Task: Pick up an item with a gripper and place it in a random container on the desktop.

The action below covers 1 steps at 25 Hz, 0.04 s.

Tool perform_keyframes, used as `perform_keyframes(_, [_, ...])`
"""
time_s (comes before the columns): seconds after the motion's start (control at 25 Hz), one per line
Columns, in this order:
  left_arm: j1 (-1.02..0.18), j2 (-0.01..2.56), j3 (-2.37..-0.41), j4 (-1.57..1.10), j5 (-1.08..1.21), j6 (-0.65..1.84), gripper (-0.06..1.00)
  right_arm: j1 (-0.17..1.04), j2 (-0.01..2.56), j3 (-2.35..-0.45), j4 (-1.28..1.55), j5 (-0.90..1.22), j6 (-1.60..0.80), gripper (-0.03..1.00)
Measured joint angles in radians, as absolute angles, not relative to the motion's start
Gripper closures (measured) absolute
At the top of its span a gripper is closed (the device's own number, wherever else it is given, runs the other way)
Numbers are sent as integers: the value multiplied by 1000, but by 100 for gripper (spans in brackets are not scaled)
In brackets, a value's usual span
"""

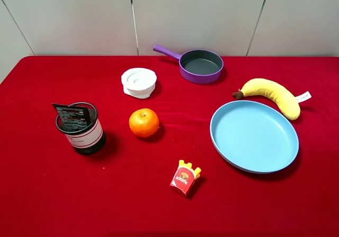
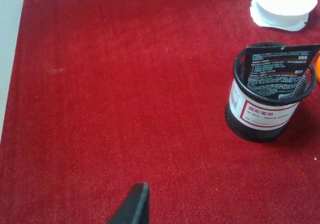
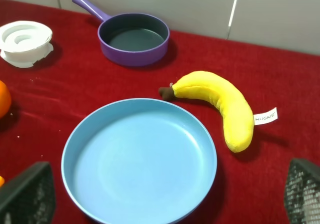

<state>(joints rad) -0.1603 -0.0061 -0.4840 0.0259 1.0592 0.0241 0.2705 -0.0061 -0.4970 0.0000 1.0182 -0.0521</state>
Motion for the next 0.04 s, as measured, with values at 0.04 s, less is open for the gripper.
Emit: perform_keyframes(0.04, [-160, -6, -484, 26, 1059, 24, -5, 271, -6, -497, 0, 1018, -52, 27])
